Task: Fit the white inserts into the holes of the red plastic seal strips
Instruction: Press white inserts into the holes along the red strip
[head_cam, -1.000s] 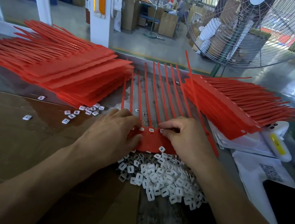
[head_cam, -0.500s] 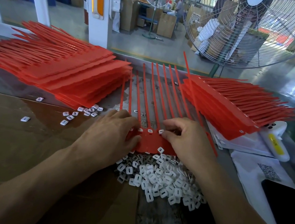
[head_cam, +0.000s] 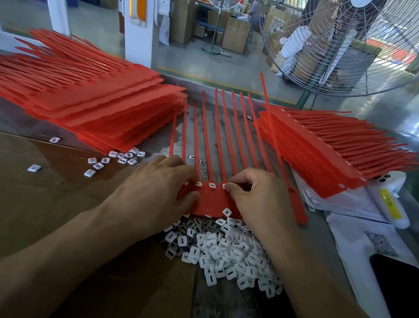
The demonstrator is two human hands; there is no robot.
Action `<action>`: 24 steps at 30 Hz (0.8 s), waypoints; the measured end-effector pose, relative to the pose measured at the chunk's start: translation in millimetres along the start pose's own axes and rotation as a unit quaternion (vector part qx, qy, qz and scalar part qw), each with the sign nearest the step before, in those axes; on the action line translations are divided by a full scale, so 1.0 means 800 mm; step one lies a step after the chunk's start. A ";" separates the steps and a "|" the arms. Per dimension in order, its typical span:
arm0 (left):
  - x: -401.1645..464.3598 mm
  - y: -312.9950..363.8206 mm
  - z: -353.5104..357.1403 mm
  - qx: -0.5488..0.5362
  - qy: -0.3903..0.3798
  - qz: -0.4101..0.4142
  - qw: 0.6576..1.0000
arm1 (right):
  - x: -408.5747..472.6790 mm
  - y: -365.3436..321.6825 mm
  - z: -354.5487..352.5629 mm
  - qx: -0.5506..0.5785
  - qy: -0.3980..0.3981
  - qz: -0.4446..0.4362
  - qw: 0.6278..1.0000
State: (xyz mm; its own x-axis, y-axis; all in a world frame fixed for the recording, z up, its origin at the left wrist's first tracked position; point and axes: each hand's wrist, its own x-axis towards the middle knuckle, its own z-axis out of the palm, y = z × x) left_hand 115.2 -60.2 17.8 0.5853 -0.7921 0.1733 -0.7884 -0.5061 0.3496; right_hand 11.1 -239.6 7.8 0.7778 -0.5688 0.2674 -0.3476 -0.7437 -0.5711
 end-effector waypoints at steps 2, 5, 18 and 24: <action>0.000 0.000 0.001 0.000 0.001 0.001 1.000 | -0.001 -0.001 0.001 -0.009 0.004 -0.006 1.000; -0.001 -0.001 0.000 -0.001 0.001 0.004 1.000 | -0.002 -0.001 -0.001 -0.023 0.005 -0.032 0.999; -0.001 -0.001 0.001 -0.001 0.004 0.004 1.000 | -0.018 -0.021 -0.010 -0.205 -0.061 -0.101 0.972; -0.002 0.000 0.001 0.000 0.011 0.003 1.000 | -0.018 -0.017 -0.015 -0.178 -0.070 -0.092 0.977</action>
State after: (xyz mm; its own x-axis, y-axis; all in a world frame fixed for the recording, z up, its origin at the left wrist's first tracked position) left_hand 114.3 -59.0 17.0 0.5853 -0.7870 0.1951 -0.7913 -0.5020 0.3490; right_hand -1.6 -225.6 21.1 0.8997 -0.3789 0.2169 -0.3358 -0.9180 -0.2108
